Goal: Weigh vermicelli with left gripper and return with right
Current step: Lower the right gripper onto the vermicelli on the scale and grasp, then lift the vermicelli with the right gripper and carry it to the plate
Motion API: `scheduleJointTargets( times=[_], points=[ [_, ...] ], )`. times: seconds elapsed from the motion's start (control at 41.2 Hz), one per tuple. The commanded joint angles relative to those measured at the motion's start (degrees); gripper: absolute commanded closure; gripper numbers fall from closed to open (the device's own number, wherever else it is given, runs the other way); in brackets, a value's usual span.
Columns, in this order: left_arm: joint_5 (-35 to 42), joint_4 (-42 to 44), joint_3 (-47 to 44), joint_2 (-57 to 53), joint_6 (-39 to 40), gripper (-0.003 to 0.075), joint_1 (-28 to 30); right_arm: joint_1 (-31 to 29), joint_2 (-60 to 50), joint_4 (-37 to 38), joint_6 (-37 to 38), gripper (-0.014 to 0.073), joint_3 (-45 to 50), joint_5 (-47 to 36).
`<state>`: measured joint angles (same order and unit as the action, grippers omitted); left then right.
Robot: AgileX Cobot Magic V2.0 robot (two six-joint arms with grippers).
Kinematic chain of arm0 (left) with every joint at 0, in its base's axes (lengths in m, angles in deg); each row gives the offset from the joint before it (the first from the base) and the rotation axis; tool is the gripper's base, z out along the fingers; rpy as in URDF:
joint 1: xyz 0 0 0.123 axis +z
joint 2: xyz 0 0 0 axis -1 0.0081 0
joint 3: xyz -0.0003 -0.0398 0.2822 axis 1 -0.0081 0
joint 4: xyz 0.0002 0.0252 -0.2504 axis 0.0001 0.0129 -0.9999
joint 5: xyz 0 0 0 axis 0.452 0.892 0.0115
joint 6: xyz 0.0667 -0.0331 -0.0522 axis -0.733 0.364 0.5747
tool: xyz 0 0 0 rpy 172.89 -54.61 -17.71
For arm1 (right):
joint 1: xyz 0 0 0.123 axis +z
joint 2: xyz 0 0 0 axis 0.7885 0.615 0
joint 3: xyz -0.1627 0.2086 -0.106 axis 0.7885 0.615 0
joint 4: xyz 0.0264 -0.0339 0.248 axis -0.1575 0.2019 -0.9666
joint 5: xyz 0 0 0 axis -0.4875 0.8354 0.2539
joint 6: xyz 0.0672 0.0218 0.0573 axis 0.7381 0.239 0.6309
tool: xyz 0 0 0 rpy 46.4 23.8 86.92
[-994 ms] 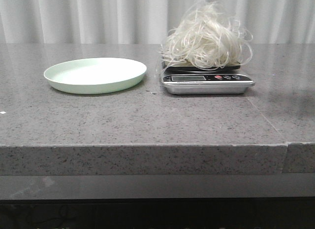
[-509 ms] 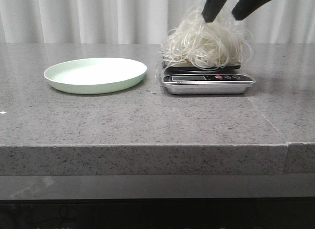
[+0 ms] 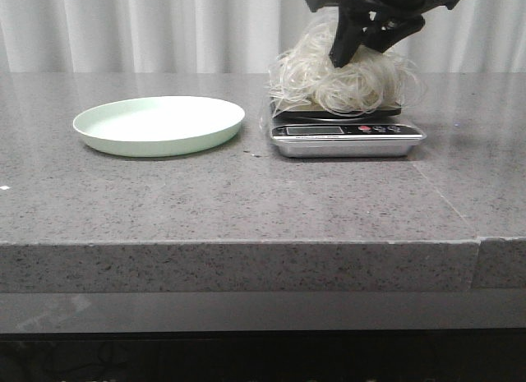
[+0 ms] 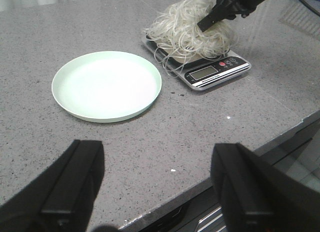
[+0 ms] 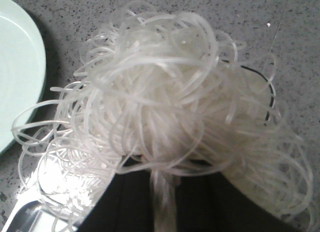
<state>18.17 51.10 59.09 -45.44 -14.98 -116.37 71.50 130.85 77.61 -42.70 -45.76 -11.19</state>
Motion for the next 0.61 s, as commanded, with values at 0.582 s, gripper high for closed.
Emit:
scheduleJointTargets(
  times=[0.582],
  points=[
    [3.6,-0.8,1.5,0.2,0.1,0.0208,-0.2,12.7,-6.3,0.1,-0.6,0.0434,-16.2,-8.9]
  ],
)
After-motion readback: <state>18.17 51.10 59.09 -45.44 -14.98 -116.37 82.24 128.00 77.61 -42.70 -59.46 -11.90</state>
